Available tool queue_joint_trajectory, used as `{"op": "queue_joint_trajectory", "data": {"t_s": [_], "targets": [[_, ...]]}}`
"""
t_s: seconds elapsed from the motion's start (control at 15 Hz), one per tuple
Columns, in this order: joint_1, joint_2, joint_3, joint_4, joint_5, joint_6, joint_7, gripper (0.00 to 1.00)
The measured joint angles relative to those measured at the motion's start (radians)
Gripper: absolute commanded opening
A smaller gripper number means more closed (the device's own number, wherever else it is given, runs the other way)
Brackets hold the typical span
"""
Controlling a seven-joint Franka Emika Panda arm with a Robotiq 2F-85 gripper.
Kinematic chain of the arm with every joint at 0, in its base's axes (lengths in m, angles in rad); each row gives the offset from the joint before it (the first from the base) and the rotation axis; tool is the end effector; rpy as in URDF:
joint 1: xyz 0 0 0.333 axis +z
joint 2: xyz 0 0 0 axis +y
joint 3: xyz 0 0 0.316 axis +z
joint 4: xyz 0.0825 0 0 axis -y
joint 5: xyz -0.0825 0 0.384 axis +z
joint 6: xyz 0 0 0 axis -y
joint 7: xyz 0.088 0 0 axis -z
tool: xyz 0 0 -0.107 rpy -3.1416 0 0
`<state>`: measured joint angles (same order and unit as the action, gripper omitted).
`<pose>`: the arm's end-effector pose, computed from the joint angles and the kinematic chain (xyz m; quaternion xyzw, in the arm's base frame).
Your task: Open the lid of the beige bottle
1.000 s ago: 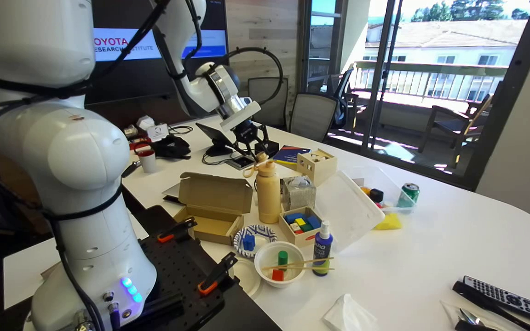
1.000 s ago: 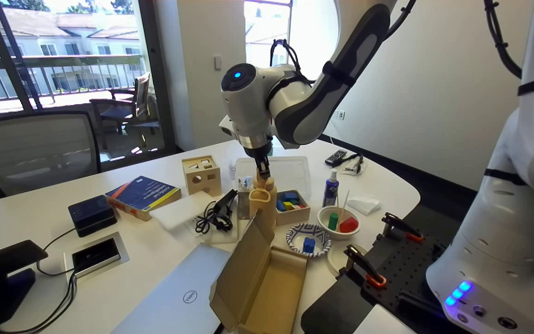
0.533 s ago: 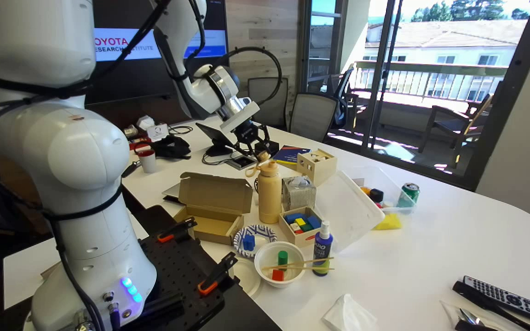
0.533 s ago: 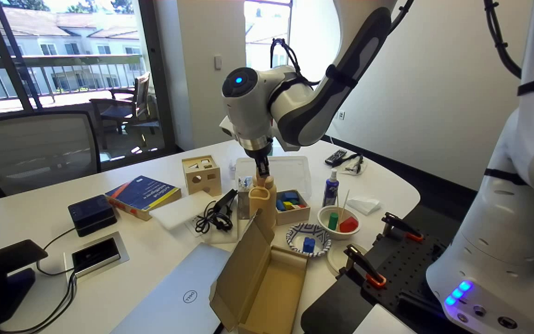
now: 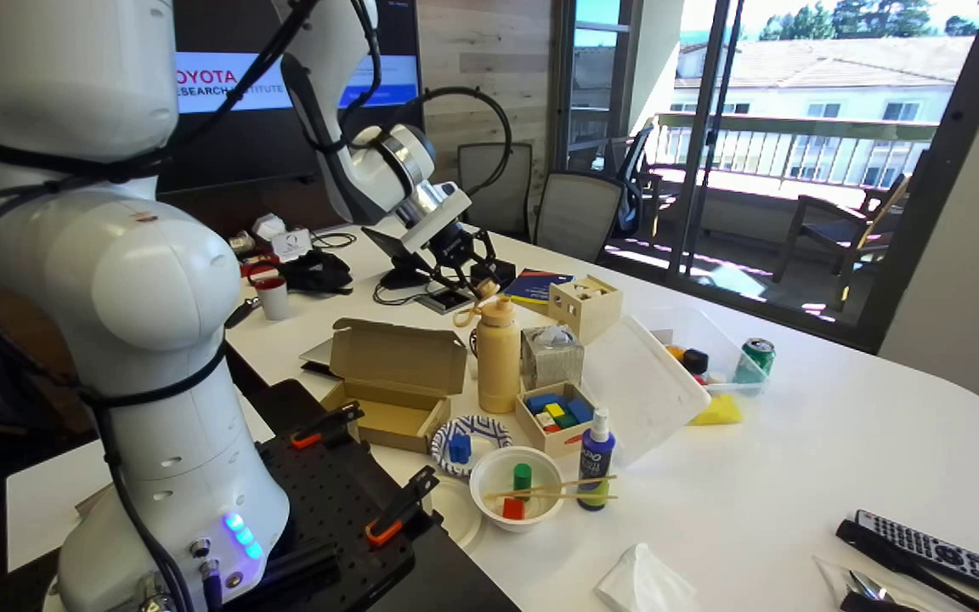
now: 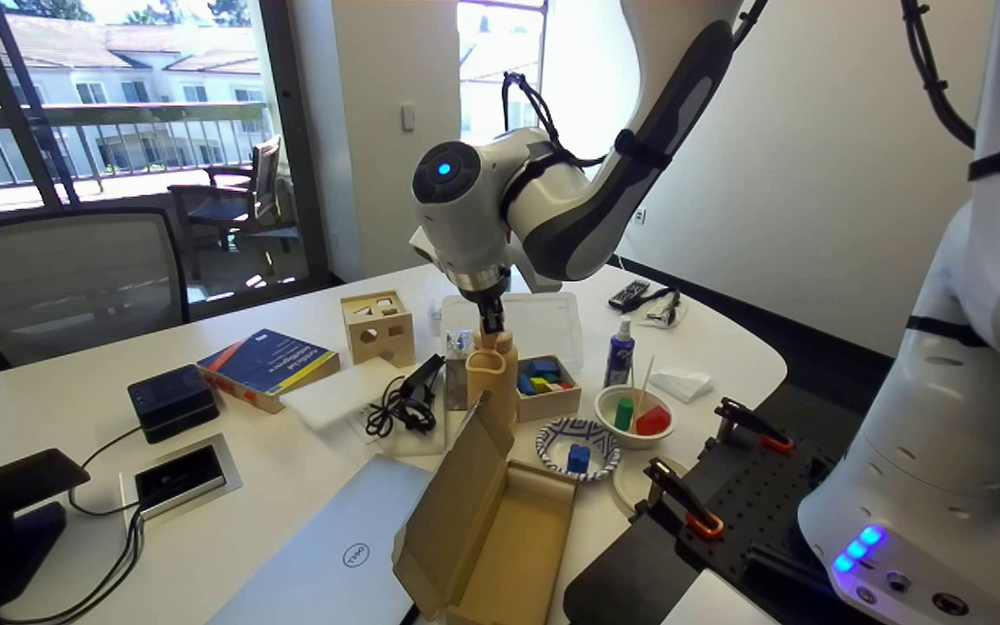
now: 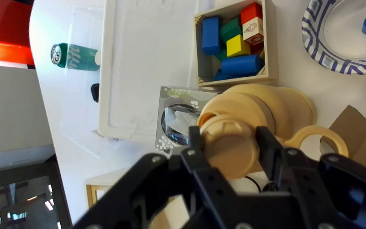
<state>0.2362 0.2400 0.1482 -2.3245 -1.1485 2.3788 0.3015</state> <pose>0.4720 0.1825 0.2265 0.8244 0.4594 0.0427 0.3277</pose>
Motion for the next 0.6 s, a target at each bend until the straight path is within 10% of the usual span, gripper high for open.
{"op": "queue_joint_trajectory", "data": {"t_s": [0.6], "targets": [[0.035, 0.021, 0.035, -0.001, -0.09, -0.115, 0.151, 0.21]]}}
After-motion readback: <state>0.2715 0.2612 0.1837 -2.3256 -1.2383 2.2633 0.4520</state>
